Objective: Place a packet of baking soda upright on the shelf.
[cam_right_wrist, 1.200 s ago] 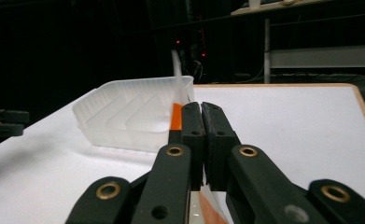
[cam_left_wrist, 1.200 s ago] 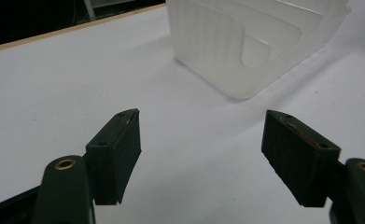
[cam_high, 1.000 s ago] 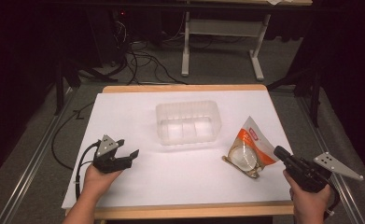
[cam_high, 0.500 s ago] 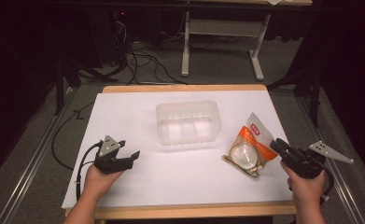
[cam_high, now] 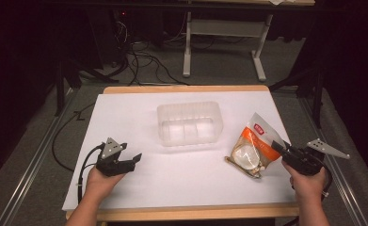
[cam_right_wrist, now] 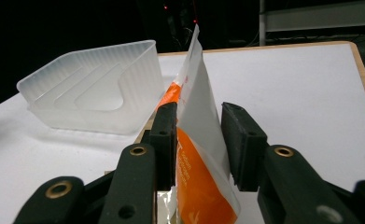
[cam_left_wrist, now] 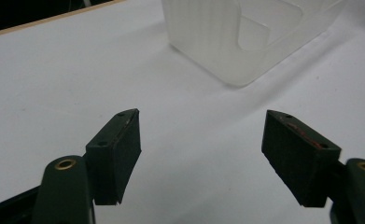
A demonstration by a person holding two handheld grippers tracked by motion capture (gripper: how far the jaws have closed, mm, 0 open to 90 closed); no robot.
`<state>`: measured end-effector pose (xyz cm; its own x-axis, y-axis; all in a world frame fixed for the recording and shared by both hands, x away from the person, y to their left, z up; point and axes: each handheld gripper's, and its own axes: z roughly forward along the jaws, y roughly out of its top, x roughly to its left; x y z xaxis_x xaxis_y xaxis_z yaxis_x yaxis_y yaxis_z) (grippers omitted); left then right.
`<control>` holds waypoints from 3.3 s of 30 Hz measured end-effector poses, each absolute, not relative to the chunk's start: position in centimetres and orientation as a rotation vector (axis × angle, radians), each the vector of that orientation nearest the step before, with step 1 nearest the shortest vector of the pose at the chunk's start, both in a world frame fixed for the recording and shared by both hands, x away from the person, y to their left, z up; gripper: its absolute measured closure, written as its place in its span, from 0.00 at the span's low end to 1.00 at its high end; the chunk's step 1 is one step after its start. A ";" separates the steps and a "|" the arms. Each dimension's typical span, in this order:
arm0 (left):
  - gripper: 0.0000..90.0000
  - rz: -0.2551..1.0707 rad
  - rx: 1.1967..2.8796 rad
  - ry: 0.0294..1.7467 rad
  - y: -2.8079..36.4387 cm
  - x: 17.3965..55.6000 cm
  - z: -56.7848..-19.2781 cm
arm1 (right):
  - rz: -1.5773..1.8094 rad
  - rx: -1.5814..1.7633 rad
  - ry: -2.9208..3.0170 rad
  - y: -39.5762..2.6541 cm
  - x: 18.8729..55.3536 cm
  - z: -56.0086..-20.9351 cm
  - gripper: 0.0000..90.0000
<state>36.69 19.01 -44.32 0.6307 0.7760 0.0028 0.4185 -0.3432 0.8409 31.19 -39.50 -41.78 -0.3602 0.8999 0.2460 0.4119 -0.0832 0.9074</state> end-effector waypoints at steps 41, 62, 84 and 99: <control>0.32 0.546 1.944 0.899 18.9 36.3 -43.7 | 1.392 1.411 1.787 -37.3 29.8 -41.7 1.00; 0.32 0.519 1.918 0.930 19.2 36.7 -43.8 | 1.540 1.345 1.697 -35.2 27.4 -38.9 1.00; 0.32 0.530 1.873 0.903 19.4 36.1 -43.3 | 1.521 1.288 1.607 -33.1 29.0 -35.1 1.00; 0.32 0.533 1.875 0.887 19.5 36.0 -43.2 | 1.533 1.167 1.584 -29.3 31.0 -30.4 1.00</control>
<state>35.96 19.46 -43.19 0.6400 0.7682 -0.0127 0.3494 -0.2763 0.8953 30.99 -29.35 -30.39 -0.4038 0.9051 0.1333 0.1629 -0.0723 0.9840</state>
